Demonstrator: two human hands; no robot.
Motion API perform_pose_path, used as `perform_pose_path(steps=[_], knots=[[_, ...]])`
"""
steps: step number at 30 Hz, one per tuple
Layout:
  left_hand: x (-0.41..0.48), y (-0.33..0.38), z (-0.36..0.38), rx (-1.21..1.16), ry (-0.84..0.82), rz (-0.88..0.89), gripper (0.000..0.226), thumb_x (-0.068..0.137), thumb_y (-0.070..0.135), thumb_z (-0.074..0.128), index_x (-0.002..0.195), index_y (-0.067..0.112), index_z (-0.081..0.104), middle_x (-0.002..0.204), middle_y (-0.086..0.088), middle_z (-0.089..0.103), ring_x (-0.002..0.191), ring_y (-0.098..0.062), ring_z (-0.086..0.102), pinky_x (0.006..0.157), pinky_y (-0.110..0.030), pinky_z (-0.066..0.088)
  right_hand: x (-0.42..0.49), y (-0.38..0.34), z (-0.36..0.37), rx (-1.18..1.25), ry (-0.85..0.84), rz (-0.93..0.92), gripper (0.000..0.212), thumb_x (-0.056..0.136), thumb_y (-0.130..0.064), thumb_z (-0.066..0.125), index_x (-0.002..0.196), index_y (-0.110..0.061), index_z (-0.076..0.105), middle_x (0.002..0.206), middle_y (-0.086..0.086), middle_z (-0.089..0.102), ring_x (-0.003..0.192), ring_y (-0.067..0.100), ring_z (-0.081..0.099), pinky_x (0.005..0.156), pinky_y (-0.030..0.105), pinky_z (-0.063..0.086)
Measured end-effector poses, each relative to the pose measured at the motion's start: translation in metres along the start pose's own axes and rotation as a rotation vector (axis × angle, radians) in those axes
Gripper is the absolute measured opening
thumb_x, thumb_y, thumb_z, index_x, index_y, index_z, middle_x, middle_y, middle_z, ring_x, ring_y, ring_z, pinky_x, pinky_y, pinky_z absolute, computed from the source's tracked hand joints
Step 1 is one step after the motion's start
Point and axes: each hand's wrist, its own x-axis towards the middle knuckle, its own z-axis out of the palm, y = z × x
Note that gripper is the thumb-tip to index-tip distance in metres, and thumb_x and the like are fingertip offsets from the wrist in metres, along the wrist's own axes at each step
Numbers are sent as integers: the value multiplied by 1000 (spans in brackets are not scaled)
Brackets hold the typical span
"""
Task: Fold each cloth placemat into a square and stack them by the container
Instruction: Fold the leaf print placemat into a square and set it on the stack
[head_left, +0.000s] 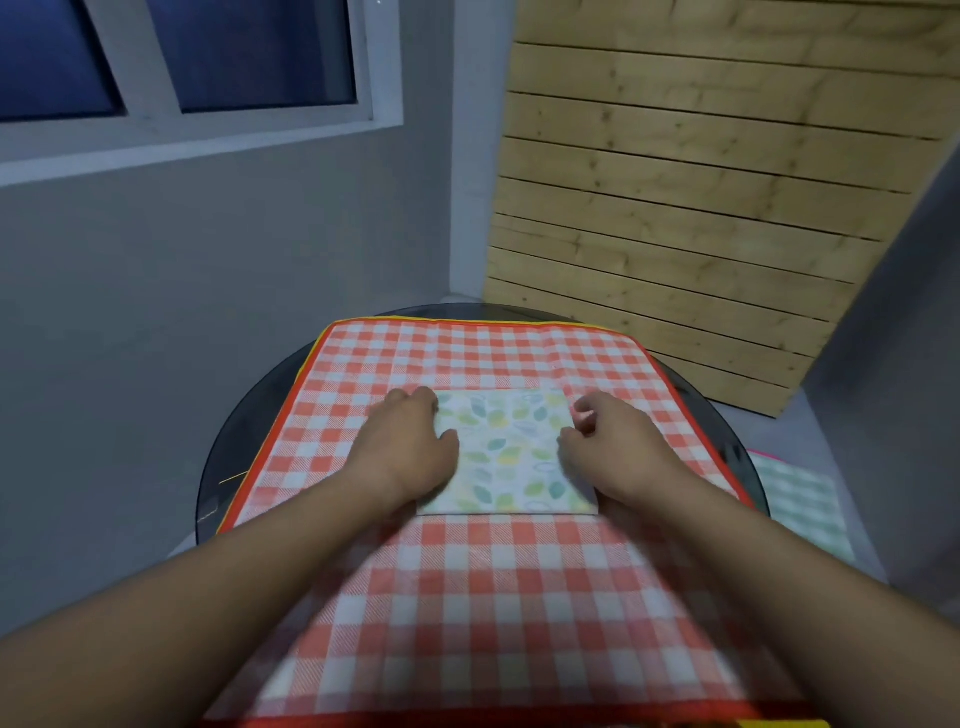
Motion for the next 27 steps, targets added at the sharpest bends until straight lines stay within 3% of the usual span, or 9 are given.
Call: perform_pose_path(steps=[3,6,9,13,17,20,22,25,27], knots=[[-3,1,-6,-83,-91,-88,54,91,42,63,135,19,43,122,-1,56,97,-19,59,77,-31,57,-4,-4,-4,-7,-49,83,26,92,-29,59,113,-13,57,116,7,65,98,24,61,80,36,50],[-3,4,-12,-117,-127,-149,54,88,45,67,129,18,44,106,4,56,88,-14,57,58,-24,45,-3,-9,-8,88,-52,153,31,89,-29,66,107,-4,61,109,12,66,94,24,63,84,42,54],[-2,7,-19,-185,-166,-212,55,85,45,72,124,17,46,98,4,54,83,-12,54,56,-24,41,-4,-14,-11,209,-95,249,25,88,-27,69,102,-7,62,88,2,63,74,15,59,65,34,52],[-2,10,-24,-285,-169,-259,52,84,40,76,121,14,49,99,0,57,79,-13,54,54,-25,37,-2,-11,-11,363,-98,303,15,89,-20,69,91,-11,57,87,4,65,67,14,60,49,24,41],[-2,11,-22,-418,-154,-255,39,85,34,77,107,11,55,92,-3,60,74,-14,53,55,-26,39,3,-6,-6,400,-60,247,37,90,-18,68,122,-13,51,106,-1,54,82,15,59,52,24,41],[-3,11,-16,-586,-99,-217,36,83,35,79,103,16,56,99,0,59,81,-11,55,58,-24,41,2,-1,-4,443,-10,178,43,91,-15,65,130,-18,49,108,6,52,75,17,57,45,19,40],[-6,18,-13,-693,-49,-167,40,82,38,80,109,18,57,105,3,58,88,-12,59,62,-25,46,-2,3,-9,481,32,151,40,91,-14,64,129,-21,52,103,8,51,63,13,53,38,13,37],[-8,40,-2,-820,2,-126,43,79,38,82,112,23,59,131,-10,57,116,-30,62,91,-41,55,-10,17,-26,532,155,107,35,90,-10,64,123,-19,57,79,2,48,53,11,44,37,11,34],[-11,63,7,-837,-16,-73,43,82,35,80,117,23,58,136,-14,55,124,-34,57,91,-39,52,-19,32,-44,545,243,92,33,87,-11,66,118,-20,60,69,-4,47,53,11,44,43,13,37]])
